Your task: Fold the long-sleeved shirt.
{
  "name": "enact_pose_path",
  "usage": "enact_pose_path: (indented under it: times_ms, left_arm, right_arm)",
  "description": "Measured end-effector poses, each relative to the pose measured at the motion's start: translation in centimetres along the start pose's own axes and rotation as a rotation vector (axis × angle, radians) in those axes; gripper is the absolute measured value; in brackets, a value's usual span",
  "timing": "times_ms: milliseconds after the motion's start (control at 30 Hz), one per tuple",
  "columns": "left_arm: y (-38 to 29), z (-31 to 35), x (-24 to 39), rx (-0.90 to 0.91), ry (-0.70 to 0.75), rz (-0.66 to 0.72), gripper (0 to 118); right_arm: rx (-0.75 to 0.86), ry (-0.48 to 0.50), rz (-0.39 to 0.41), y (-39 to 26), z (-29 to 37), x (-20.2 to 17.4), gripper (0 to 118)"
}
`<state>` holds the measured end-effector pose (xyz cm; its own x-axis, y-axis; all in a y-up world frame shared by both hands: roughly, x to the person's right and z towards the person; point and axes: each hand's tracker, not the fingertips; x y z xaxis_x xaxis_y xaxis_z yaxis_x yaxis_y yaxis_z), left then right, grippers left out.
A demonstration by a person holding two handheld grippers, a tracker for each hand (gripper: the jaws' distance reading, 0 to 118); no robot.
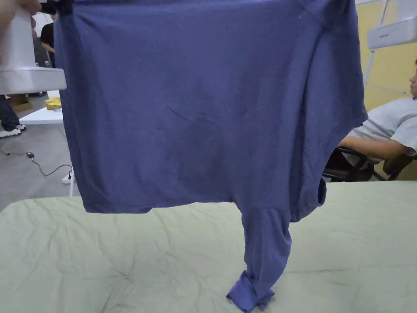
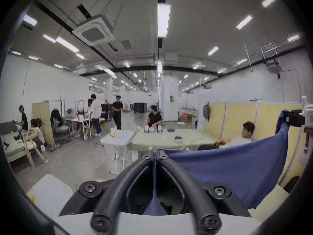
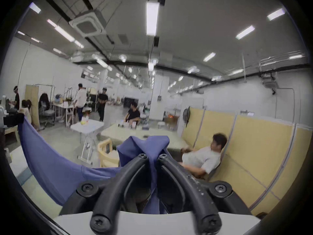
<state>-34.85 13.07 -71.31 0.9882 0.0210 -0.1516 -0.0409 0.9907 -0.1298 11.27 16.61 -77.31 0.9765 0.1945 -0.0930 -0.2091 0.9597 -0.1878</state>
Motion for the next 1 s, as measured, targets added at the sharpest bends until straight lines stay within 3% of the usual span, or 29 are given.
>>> enact_pose_path:
  times_ms: [267,367,467,667,1000]
  left_arm:
    - [-25.9,-9.0,0.4,-0.442,-0.004,-0.036,0]
    - [-34.7,-8.3,0.5,-0.58,-0.015,-0.068,0]
    - [-41.0,-6.6,0.0,-0.688,-0.027,-0.109,0]
    - [-46.4,0.7,-1.3,-0.784,-0.067,-0.111,0]
    - [-46.6,16.7,-3.6,-0.829,-0.149,-0.1,0]
  right_arm:
    - [-0.424,0.119,0.003,-24.4,-12.0,-5.3,9]
    - [-0.559,0.188,0.082,-33.7,-12.4,-7.8,9]
    - [-0.689,0.216,0.081,-41.0,-11.3,-9.1,9]
    - [-0.801,0.228,-0.019,-48.2,-6.2,-9.1,9]
    - [-0.808,0.253,-0.02,-50.5,12.3,-6.1,9]
